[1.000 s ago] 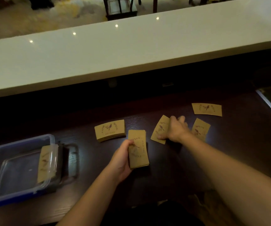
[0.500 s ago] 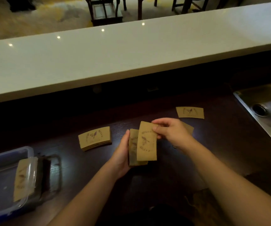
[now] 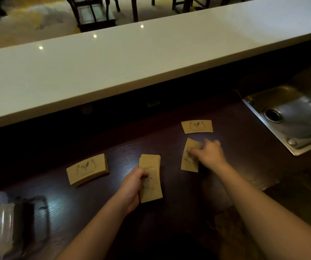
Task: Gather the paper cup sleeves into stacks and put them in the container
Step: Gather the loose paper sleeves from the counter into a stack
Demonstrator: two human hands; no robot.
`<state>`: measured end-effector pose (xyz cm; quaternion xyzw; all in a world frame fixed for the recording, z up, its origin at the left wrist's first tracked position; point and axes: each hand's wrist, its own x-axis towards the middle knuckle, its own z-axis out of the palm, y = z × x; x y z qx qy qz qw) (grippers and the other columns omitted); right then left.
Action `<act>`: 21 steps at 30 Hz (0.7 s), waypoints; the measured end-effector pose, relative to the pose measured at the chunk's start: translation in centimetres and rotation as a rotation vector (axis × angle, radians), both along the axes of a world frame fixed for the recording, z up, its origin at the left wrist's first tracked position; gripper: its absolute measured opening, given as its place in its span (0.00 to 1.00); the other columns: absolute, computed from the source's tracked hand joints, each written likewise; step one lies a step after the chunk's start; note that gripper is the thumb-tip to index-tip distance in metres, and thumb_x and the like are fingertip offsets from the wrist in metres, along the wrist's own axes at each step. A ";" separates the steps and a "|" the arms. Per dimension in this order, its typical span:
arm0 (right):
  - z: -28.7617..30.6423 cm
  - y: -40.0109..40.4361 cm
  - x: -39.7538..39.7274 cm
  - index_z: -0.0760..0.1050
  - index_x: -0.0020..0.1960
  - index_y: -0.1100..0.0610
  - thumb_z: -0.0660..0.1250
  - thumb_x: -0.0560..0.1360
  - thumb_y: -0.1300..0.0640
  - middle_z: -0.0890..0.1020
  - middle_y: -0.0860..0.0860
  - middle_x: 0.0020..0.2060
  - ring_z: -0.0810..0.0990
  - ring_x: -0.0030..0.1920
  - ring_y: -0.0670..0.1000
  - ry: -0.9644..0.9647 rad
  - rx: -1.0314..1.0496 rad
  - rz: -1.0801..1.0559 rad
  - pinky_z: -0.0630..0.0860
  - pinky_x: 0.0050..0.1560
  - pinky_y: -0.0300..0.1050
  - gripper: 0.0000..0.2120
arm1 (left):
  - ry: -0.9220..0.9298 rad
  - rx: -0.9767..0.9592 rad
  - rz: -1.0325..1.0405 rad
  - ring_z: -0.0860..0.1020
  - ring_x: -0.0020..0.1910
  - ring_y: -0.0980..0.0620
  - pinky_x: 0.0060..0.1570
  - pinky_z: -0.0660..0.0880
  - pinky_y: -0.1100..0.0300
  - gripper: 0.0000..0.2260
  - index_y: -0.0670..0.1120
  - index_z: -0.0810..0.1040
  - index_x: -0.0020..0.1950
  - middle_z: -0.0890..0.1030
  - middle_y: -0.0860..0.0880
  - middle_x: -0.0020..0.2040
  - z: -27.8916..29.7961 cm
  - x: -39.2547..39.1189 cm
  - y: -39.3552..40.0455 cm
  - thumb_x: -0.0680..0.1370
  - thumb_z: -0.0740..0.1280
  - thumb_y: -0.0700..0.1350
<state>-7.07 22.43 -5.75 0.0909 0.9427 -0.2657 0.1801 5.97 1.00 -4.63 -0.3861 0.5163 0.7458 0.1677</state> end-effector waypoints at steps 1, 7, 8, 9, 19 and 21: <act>-0.3 0.4 -0.1 0.74 0.61 0.60 0.70 0.68 0.37 0.71 0.61 0.61 0.71 0.61 0.62 -0.052 0.025 -0.022 0.70 0.58 0.52 0.32 | 0.013 -0.007 0.005 0.77 0.47 0.42 0.48 0.76 0.43 0.06 0.43 0.75 0.51 0.78 0.41 0.46 0.0 0.0 -0.1 0.76 0.61 0.41; -2.0 -2.2 1.5 0.76 0.57 0.62 0.70 0.69 0.39 0.70 0.61 0.60 0.68 0.61 0.63 0.029 0.180 -0.087 0.69 0.59 0.54 0.29 | 0.088 -0.009 0.088 0.79 0.51 0.42 0.57 0.75 0.40 0.10 0.42 0.75 0.56 0.80 0.41 0.50 0.6 0.3 -0.2 0.79 0.57 0.35; -2.1 -2.6 1.6 0.75 0.58 0.62 0.71 0.69 0.41 0.70 0.61 0.60 0.69 0.60 0.63 0.032 0.165 -0.101 0.70 0.58 0.53 0.28 | 0.084 -0.022 0.100 0.78 0.51 0.41 0.58 0.75 0.39 0.10 0.43 0.75 0.56 0.80 0.40 0.50 0.5 0.2 -0.2 0.79 0.57 0.35; -2.1 -2.9 1.4 0.74 0.59 0.61 0.72 0.68 0.43 0.71 0.60 0.59 0.70 0.60 0.62 0.021 0.139 -0.112 0.71 0.57 0.53 0.27 | 0.073 -0.032 0.112 0.78 0.52 0.41 0.60 0.74 0.37 0.10 0.43 0.75 0.55 0.79 0.40 0.50 0.5 0.2 -0.2 0.78 0.57 0.36; 1.5 -5.2 3.8 0.81 0.48 0.56 0.69 0.72 0.62 0.87 0.53 0.42 0.85 0.40 0.49 -0.199 -0.977 -0.128 0.77 0.34 0.38 0.05 | 0.026 0.100 0.238 0.81 0.53 0.41 0.52 0.77 0.45 0.18 0.42 0.78 0.61 0.84 0.40 0.52 0.0 -0.5 0.2 0.80 0.56 0.51; 1.7 -6.6 5.3 0.80 0.48 0.58 0.71 0.71 0.62 0.87 0.53 0.39 0.84 0.38 0.48 -0.230 -0.966 -0.018 0.76 0.32 0.36 0.05 | 0.057 0.139 0.212 0.83 0.53 0.43 0.52 0.79 0.46 0.21 0.44 0.80 0.59 0.85 0.41 0.53 -0.1 -0.7 0.4 0.80 0.55 0.55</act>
